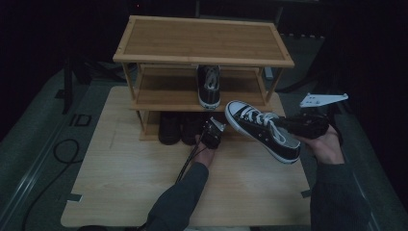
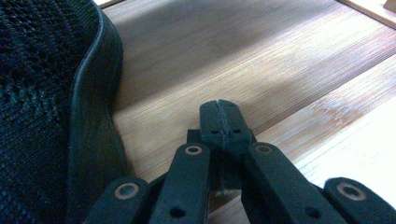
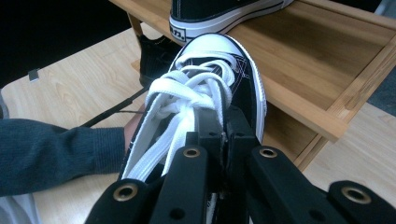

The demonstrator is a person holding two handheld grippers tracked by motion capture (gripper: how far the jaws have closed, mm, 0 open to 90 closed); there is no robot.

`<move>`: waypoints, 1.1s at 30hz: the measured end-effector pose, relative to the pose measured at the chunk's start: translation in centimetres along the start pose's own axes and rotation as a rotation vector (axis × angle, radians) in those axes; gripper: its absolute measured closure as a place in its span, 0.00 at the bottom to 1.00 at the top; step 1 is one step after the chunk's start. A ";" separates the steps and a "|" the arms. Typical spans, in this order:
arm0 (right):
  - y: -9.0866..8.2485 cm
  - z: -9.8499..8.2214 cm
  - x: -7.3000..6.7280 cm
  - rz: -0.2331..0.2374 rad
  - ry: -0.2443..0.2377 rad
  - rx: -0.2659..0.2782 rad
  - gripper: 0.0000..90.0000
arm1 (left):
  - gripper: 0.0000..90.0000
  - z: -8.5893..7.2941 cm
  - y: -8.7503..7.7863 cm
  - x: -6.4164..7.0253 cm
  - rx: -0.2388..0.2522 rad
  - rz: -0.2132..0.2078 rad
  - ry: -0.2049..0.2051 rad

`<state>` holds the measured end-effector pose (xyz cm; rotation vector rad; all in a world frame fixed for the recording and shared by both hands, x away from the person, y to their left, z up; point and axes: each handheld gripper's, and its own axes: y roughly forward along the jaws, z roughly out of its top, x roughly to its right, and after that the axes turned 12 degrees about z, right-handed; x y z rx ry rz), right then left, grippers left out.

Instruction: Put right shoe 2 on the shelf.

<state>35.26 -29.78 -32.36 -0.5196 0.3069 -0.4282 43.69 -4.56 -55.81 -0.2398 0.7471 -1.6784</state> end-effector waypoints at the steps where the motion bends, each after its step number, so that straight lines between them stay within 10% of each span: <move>1: 0.0 0.1 0.0 0.000 0.002 0.001 0.98 | 1.00 0.0 0.0 0.0 0.000 0.001 0.000; 33: 1.2 1.5 2.2 -0.038 0.033 0.031 0.98 | 1.00 0.0 0.0 0.0 -0.004 -0.005 0.013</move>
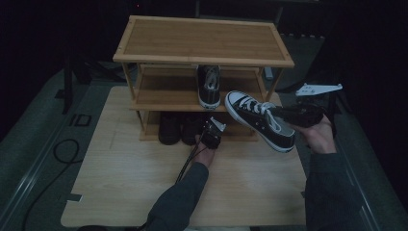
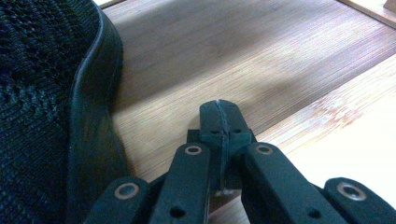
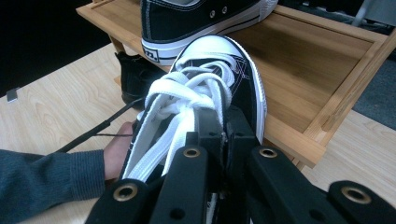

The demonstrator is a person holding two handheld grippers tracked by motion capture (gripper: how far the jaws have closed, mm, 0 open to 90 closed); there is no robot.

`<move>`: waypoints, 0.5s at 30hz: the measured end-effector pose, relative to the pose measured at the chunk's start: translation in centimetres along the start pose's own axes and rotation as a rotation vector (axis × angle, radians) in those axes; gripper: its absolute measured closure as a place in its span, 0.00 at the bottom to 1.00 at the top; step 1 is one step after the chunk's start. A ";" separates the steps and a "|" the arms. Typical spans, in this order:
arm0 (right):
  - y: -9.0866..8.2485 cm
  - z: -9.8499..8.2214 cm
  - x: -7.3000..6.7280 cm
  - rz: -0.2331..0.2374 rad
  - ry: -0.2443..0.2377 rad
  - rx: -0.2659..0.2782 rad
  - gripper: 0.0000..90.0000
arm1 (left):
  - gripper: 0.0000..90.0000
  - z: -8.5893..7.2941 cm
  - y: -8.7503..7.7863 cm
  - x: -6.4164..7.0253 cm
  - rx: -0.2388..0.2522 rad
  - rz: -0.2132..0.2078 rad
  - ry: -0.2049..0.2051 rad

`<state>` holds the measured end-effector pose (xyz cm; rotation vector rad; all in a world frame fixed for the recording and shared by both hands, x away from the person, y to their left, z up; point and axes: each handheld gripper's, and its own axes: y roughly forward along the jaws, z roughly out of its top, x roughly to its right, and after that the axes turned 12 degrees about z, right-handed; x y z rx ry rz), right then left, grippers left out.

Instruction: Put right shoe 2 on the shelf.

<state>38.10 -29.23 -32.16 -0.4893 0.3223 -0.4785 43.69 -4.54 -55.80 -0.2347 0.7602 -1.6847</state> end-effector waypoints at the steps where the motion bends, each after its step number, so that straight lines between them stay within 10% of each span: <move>1: 0.0 0.0 0.1 0.001 0.002 0.002 0.98 | 1.00 0.0 0.0 0.0 0.002 -0.001 -0.003; 15: 0.4 0.2 0.7 -0.008 0.017 0.008 0.98 | 1.00 0.0 0.0 0.1 0.004 -0.001 -0.008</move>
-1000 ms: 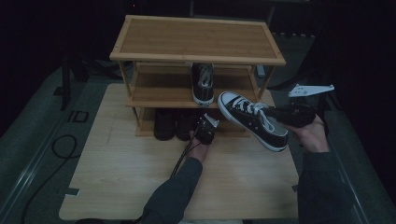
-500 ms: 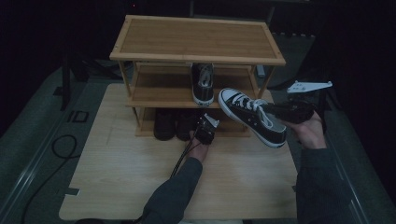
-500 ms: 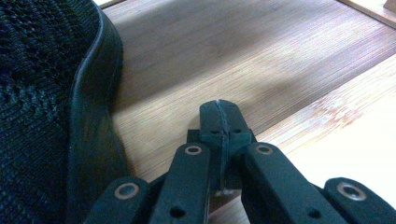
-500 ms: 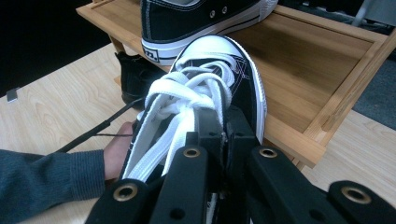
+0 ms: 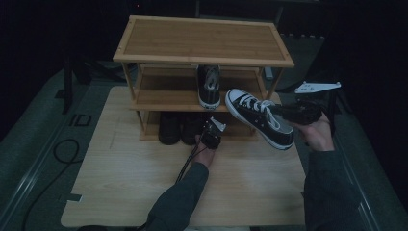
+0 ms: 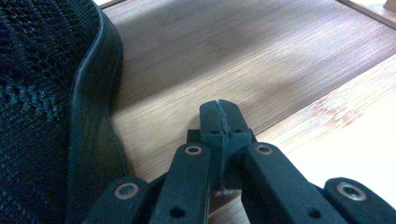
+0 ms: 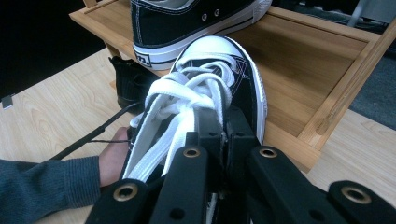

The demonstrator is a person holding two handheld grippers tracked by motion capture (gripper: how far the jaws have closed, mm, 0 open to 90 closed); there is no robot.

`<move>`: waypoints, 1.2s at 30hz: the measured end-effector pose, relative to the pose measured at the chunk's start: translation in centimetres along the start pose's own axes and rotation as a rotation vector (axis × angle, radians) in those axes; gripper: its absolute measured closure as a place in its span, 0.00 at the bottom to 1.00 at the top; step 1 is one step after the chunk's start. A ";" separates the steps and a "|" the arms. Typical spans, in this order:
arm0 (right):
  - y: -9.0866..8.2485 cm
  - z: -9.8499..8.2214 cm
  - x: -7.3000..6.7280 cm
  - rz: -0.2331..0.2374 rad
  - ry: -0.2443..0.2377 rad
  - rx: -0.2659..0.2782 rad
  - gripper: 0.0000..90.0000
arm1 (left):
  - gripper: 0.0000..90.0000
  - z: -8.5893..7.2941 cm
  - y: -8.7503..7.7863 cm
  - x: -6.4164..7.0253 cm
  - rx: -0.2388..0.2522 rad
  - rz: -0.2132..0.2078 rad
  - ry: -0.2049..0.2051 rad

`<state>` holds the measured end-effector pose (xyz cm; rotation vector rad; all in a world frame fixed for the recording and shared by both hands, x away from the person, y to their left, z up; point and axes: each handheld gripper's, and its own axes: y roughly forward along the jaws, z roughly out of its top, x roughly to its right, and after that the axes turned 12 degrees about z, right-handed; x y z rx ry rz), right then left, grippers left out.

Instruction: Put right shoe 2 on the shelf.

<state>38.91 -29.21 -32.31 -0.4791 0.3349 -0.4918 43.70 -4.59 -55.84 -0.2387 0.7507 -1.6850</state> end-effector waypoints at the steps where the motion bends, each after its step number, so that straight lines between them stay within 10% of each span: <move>1: 0.0 0.0 0.0 0.000 0.000 0.000 0.98 | 1.00 0.0 0.0 0.0 0.000 0.000 0.000; 36: 2.5 1.5 1.5 -0.021 0.061 0.045 0.98 | 1.00 0.0 0.0 0.0 0.000 0.000 -0.001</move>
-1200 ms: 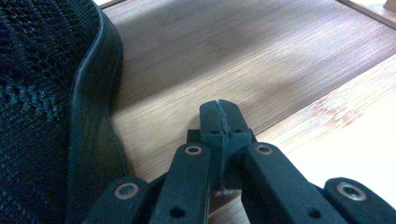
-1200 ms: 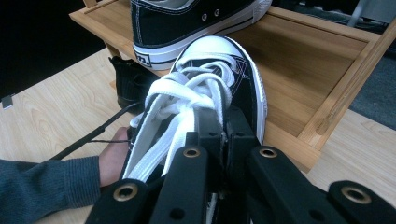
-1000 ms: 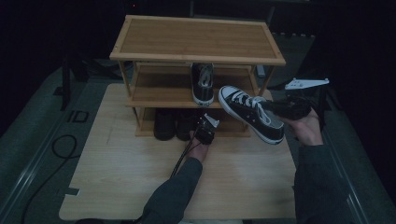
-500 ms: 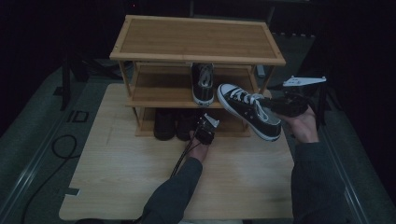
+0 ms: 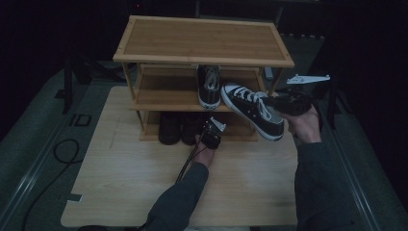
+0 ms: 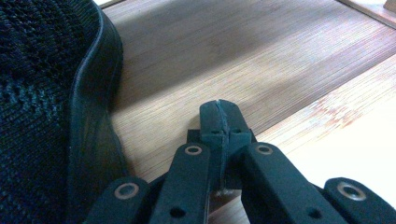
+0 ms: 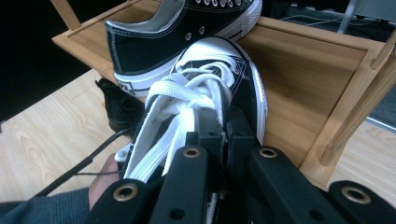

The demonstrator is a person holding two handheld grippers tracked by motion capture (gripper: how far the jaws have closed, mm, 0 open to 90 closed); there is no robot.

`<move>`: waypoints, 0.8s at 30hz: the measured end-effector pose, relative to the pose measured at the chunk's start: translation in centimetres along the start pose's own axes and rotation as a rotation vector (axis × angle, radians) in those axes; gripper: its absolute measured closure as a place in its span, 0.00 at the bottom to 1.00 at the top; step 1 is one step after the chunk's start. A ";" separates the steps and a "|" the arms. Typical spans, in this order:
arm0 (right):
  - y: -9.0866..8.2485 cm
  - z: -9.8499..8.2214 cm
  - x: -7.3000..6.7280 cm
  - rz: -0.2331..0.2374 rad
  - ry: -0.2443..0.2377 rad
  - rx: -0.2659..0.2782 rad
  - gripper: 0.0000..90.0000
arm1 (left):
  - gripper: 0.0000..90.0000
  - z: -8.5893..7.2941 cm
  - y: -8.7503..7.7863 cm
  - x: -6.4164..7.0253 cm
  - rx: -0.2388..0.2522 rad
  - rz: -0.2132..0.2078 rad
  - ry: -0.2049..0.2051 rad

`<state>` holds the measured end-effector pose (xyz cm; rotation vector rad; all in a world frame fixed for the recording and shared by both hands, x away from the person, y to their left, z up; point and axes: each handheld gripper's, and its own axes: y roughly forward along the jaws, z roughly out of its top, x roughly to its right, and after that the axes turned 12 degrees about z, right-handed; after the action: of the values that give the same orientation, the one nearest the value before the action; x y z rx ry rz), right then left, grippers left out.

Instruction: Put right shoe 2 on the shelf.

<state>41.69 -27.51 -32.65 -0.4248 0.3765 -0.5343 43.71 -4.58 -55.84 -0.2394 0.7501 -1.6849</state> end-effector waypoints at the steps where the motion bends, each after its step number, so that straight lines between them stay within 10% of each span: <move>1: 0.1 0.1 0.0 -0.004 0.006 0.001 0.98 | 1.00 0.0 0.0 0.0 0.000 0.000 0.000; 24: 1.7 0.8 1.5 -0.012 0.071 0.001 0.97 | 1.00 0.0 0.0 0.0 0.001 0.001 0.007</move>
<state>43.91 -26.78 -33.08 -0.4077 0.4422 -0.5620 43.73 -4.56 -55.82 -0.2327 0.7543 -1.6855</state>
